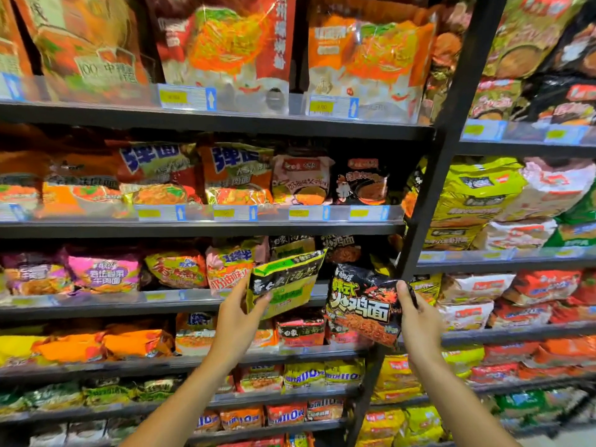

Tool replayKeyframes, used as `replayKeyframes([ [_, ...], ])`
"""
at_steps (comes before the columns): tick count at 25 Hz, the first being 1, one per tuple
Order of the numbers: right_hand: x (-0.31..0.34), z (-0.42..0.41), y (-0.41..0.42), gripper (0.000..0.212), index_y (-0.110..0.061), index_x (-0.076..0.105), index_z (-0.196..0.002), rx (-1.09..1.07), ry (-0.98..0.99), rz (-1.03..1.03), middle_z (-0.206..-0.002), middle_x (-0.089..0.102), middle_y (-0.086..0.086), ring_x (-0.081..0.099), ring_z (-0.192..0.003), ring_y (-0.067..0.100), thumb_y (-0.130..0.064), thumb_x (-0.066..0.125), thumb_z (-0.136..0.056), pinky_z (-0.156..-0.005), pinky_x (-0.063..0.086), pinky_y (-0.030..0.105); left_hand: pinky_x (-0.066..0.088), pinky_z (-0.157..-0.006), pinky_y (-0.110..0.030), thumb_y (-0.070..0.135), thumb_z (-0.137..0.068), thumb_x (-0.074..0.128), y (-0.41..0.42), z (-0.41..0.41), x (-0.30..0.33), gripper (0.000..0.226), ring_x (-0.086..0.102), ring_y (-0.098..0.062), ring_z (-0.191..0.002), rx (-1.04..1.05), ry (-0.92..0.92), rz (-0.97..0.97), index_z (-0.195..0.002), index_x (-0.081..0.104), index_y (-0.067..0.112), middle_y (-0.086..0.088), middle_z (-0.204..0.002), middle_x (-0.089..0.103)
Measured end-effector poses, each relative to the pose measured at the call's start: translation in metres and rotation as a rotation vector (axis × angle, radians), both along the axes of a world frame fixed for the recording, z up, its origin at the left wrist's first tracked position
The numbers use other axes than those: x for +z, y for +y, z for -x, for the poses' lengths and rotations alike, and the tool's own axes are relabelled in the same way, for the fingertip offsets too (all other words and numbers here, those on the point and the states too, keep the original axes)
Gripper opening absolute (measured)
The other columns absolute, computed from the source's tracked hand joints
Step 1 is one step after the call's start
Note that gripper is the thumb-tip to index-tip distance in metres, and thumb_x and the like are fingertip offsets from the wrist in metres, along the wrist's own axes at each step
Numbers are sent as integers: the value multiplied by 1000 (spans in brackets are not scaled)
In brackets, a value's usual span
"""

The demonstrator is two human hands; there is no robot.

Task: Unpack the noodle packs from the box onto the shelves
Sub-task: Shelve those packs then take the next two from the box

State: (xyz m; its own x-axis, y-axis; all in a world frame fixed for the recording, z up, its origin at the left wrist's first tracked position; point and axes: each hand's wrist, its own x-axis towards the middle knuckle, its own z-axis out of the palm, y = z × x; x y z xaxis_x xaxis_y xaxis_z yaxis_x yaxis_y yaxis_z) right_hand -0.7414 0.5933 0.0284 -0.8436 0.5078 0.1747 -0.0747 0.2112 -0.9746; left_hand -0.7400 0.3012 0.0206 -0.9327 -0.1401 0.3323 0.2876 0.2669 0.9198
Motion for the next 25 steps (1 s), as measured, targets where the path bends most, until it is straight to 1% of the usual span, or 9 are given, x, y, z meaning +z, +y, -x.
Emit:
replayKeyframes([
  [2,0,22,3,57,-3,63,-74,-1,22,15,-54,40,0,39,-58,18,-56,53,-94,-56,26,34,35,-114,-26,28,-95,63,9,33,-3,52,37,7,-133,-3,41,59,-143,43,29,22,-143,46],
  [5,-6,53,10,42,-15,73,-87,1,29,-3,-58,55,-3,49,-61,12,-51,53,-98,-57,34,29,34,-96,-1,18,-96,61,22,74,-7,45,42,24,-117,-10,91,166,-131,43,41,29,-129,48],
  [8,-15,76,15,56,-1,69,-89,16,28,16,-62,47,18,43,-61,17,-53,52,-97,-59,30,34,42,-93,-7,8,-97,59,29,106,-22,46,49,13,-117,-60,117,260,-136,47,29,13,-129,56],
  [12,-13,96,18,60,-4,66,-85,2,52,24,-60,41,10,40,-58,19,-61,50,-94,-59,30,35,44,-91,-10,9,-97,59,34,141,-28,41,50,14,-113,-53,131,302,-134,48,24,17,-124,56],
  [15,-12,113,19,59,-5,66,-83,-17,50,47,-64,48,16,47,-61,24,-61,51,-94,-61,38,41,38,-63,-17,15,-98,59,44,165,-31,10,54,-3,-75,-4,76,294,-96,50,20,8,-84,53],
  [18,-9,125,16,45,-18,65,-71,-31,39,69,-57,52,0,47,-63,16,-53,53,-97,-59,36,31,20,-53,-27,17,-97,61,49,189,-45,48,24,-16,-51,54,-67,349,-65,25,17,-1,-59,22],
  [20,-7,133,14,43,-13,71,-80,-30,33,53,-70,63,12,53,-64,20,-49,54,-98,-61,41,30,16,-49,-32,12,-95,61,51,203,-51,56,18,-16,-46,72,-154,416,-58,21,17,0,-52,16],
  [22,-4,144,12,48,-3,70,-90,-34,28,47,-83,66,20,56,-65,23,-47,54,-99,-63,43,37,17,-47,-33,6,-93,61,54,209,-50,58,22,-16,-43,143,-173,506,-51,21,16,1,-46,19],
  [25,-3,165,10,46,0,61,-77,-19,40,60,-58,44,15,40,-55,13,-39,54,-101,-55,29,31,28,-52,-34,4,-89,59,54,214,-46,53,45,-29,-51,207,-193,678,-49,27,14,-1,-47,31],
])
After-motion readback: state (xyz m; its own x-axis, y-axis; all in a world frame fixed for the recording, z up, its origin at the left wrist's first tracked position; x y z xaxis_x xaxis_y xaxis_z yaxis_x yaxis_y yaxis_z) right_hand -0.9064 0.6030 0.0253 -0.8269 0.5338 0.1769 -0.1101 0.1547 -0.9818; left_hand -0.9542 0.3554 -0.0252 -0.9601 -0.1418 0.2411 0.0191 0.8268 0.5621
